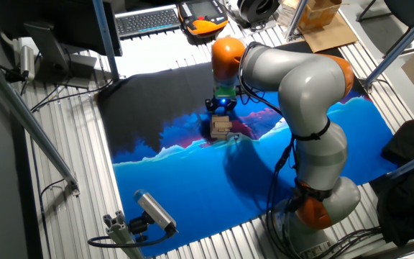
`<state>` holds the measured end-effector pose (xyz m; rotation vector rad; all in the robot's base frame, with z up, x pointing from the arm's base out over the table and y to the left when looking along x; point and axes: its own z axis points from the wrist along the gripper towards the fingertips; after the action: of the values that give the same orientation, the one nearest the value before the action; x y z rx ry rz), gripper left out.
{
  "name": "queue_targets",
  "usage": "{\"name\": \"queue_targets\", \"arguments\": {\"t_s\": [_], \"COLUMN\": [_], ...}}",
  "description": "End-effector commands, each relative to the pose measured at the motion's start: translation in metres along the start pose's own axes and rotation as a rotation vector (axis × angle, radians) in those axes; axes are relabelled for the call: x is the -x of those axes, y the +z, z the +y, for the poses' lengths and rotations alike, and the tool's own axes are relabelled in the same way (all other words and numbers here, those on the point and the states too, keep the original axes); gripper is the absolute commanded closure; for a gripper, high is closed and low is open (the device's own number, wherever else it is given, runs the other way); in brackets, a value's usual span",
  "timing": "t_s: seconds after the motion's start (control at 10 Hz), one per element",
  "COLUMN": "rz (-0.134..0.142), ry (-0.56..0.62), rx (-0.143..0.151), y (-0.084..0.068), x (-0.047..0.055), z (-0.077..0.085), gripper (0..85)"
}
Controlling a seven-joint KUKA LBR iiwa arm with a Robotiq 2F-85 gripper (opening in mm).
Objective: Play Jenga
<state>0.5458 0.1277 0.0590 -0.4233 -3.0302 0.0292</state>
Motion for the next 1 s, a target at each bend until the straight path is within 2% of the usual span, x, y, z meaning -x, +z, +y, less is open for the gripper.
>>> {"name": "queue_targets", "arguments": {"t_s": [0.0,0.4,0.5,0.9], "rz": [-0.001,-0.003,-0.003,-0.005], "ry": [0.000,-0.005,-0.002,-0.003], "rx": [-0.001,0.000,0.000,0.000], "y": [0.0002,0.0015,0.0020,0.0028], "x": [-0.0003,-0.0009,-0.0015,-0.0012], "z": [0.0002,-0.0004,0.0000,-0.0005], "gripper": [34.0,34.0,51.0,51.0]}}
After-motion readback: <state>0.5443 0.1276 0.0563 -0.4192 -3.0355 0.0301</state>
